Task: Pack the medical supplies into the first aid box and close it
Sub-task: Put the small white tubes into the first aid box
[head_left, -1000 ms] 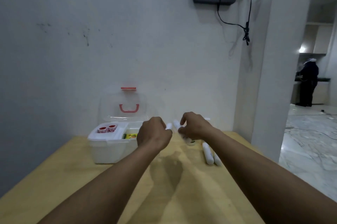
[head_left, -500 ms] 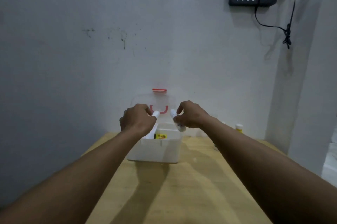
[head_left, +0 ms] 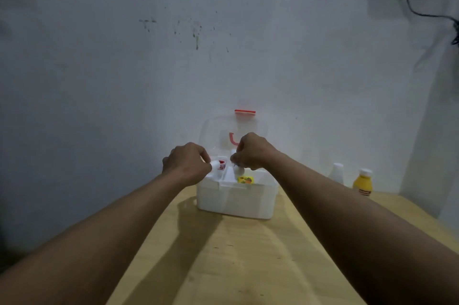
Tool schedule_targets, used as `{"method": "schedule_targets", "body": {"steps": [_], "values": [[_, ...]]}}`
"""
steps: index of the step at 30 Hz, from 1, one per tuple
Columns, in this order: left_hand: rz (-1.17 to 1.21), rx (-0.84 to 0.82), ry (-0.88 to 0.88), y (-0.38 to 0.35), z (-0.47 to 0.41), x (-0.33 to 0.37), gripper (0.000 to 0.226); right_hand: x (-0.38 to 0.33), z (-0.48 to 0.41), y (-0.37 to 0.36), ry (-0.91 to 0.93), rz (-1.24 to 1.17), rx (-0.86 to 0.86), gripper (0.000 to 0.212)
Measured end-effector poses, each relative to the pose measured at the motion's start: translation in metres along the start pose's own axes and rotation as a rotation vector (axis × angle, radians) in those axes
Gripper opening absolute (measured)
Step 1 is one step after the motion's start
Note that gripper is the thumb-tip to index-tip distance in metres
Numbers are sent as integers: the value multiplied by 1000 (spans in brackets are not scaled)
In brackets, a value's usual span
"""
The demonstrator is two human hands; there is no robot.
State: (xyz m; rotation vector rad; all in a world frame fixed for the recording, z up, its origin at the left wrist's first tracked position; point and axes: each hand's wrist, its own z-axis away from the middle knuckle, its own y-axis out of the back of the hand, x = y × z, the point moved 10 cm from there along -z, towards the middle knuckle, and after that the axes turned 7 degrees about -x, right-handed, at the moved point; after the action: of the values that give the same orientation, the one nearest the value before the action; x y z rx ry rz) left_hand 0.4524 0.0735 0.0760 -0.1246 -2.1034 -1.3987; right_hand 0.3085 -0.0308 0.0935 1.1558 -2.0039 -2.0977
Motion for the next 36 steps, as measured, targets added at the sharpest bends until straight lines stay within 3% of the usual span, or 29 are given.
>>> {"method": "schedule_targets", "body": {"steps": [9, 21, 25, 30, 36], "values": [[-132, -76, -38, -13, -6, -4, 20, 5, -23, -21, -10, 9, 19, 25], [-183, -20, -67, -10, -10, 8, 18, 4, -20, -27, 88, 106, 15, 38], [-181, 2, -114, -6, -3, 25, 20, 12, -11, -10, 82, 138, 61, 24], [-137, 39, -205, -7, 12, 62, 34, 30, 15, 21, 77, 252, 121, 45], [-112, 23, -326, -27, 23, 122, 38, 69, 49, 56, 27, 296, 144, 38]]}}
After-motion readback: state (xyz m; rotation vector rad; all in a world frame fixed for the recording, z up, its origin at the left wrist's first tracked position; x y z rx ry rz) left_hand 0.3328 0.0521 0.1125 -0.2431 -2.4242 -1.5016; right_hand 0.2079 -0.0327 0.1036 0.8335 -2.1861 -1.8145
